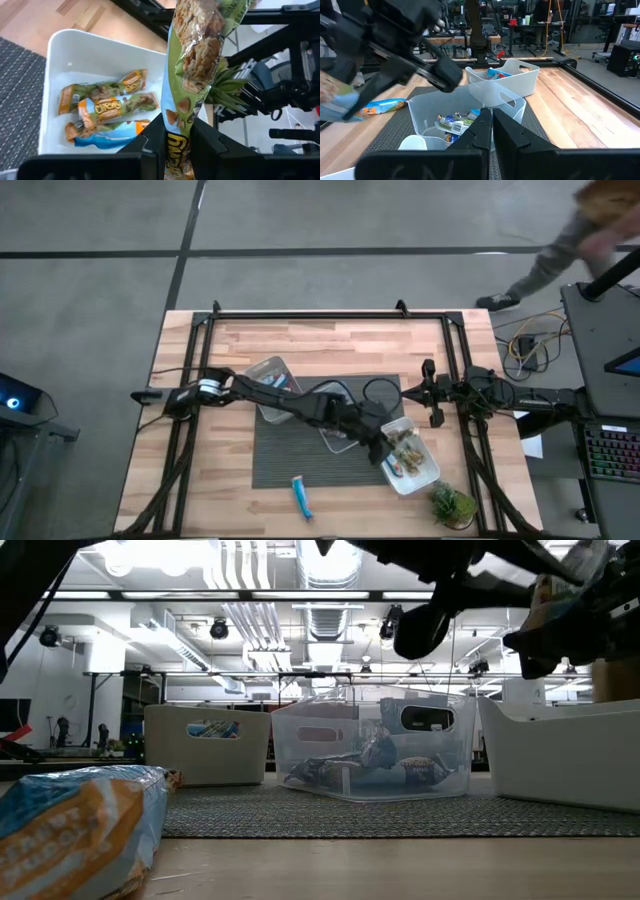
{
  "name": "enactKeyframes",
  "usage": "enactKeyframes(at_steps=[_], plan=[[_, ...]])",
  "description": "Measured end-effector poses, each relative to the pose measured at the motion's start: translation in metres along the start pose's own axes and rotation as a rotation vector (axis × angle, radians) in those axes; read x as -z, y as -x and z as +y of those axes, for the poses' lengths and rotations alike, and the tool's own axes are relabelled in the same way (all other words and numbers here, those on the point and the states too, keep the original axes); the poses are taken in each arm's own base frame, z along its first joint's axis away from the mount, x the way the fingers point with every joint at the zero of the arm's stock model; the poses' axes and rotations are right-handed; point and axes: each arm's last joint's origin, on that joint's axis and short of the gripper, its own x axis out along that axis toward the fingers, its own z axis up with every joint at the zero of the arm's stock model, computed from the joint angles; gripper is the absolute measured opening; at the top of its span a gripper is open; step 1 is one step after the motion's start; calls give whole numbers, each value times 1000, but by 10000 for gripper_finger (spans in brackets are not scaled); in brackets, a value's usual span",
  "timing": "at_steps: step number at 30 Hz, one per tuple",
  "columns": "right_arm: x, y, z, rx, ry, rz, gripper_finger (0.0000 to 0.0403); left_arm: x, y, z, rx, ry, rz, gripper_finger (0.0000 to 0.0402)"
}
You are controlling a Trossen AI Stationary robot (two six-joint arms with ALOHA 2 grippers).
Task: Pick and place Granola Bars by type
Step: Put the yellow granola bar into the white bin
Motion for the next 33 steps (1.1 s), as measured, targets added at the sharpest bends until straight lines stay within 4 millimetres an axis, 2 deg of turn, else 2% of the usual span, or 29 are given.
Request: enactKeyframes(at_steps=[12, 33], plan=[[0, 0, 0, -1, 0, 1, 9, 10, -19, 20, -21, 12, 56, 48], [0, 0, 0, -1, 0, 1, 9, 10, -19, 20, -16, -22, 60, 49]])
